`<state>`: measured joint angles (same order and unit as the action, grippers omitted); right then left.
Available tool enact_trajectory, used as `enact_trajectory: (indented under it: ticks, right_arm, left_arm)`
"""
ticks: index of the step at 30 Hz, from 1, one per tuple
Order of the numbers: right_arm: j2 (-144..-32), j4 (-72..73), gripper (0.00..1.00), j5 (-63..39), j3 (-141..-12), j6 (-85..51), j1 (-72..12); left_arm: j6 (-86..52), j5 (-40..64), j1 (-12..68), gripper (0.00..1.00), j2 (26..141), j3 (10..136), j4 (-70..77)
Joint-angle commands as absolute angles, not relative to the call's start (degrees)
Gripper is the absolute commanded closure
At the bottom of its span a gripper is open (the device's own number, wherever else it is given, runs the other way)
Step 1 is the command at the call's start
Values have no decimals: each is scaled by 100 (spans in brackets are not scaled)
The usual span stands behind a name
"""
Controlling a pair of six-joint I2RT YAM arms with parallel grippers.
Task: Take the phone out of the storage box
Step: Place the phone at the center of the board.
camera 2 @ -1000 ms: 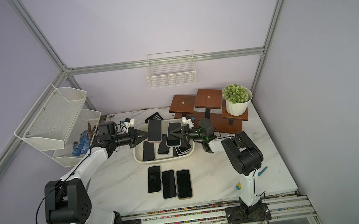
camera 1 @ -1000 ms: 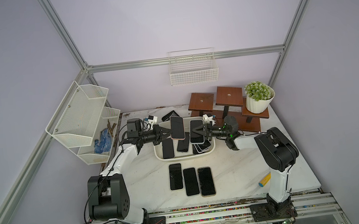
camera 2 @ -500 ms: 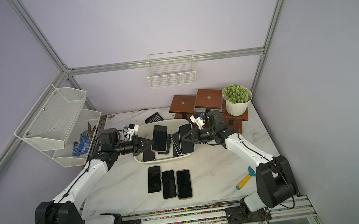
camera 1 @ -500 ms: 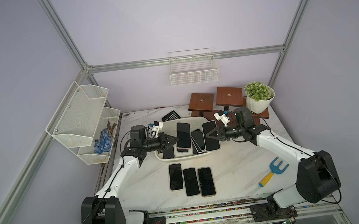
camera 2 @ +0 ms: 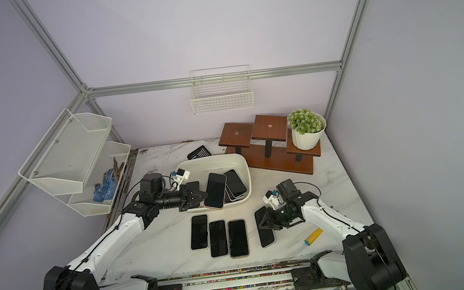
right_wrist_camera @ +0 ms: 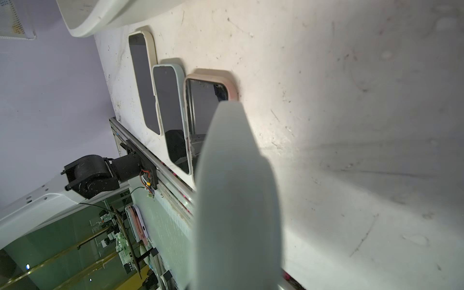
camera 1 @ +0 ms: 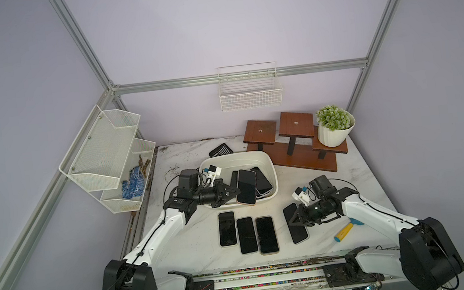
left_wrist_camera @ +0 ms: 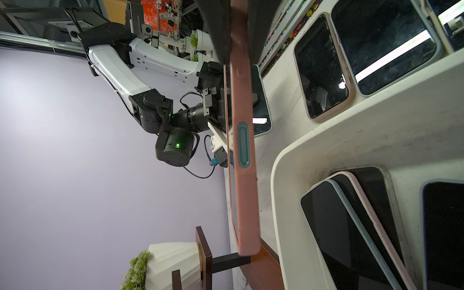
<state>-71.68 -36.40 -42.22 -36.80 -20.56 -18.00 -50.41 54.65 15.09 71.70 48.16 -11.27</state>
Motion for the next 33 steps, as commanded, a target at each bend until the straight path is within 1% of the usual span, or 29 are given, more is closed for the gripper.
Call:
enact_trajectory:
  ticks: [1,8,12,14,15,18,20,25,30,31,32,33]
  right_arm:
    - [-7402,-3160,96,-4212,-3598,-2180,-1925]
    - [-8110,-2321,97,-3991,-3556,-2465,-2528]
    - [-8291,-2002,97,-3844,-3527,-2650,-2739]
    - [-8331,-1905,94,-3815,-3475,-2713,-2781]
    - [-8339,-1875,91,-3799,-3442,-2742,-2793]
    - [-8332,-1787,78,-3770,-3320,-2856,-2855]
    - [-8294,-1721,65,-3766,-3239,-2945,-2909]
    - [-8086,-1647,48,-3773,-3060,-3162,-2971]
    - [-7642,-2234,36,-3585,-3056,-3139,-2974]
    - [-7512,-2470,35,-3472,-3094,-3130,-2971]
    - [-7379,-2680,28,-3371,-3130,-3122,-2971]
    - [-7210,-2918,24,-3207,-3177,-3119,-2971]
  left_arm:
    - [-4933,5640,1535,100,7171,5214,-893]
    - [-4913,5618,1531,100,7259,5322,-915]
    - [-4870,5607,1529,100,7269,5395,-986]
    - [-4834,5599,1529,100,7276,5427,-1047]
    - [-4825,5610,1529,100,7277,5432,-1049]
    - [-4816,5599,1530,100,7276,5425,-1057]
    - [-4808,5599,1532,100,7286,5423,-1060]
    - [-4792,5629,1529,100,7346,5483,-1058]
    - [-4775,5669,1532,100,7392,5580,-1070]
    - [-4765,5676,1534,100,7392,5602,-1092]
    - [-4755,5682,1530,100,7392,5620,-1096]
    - [-4733,5676,1529,100,7387,5638,-1125]
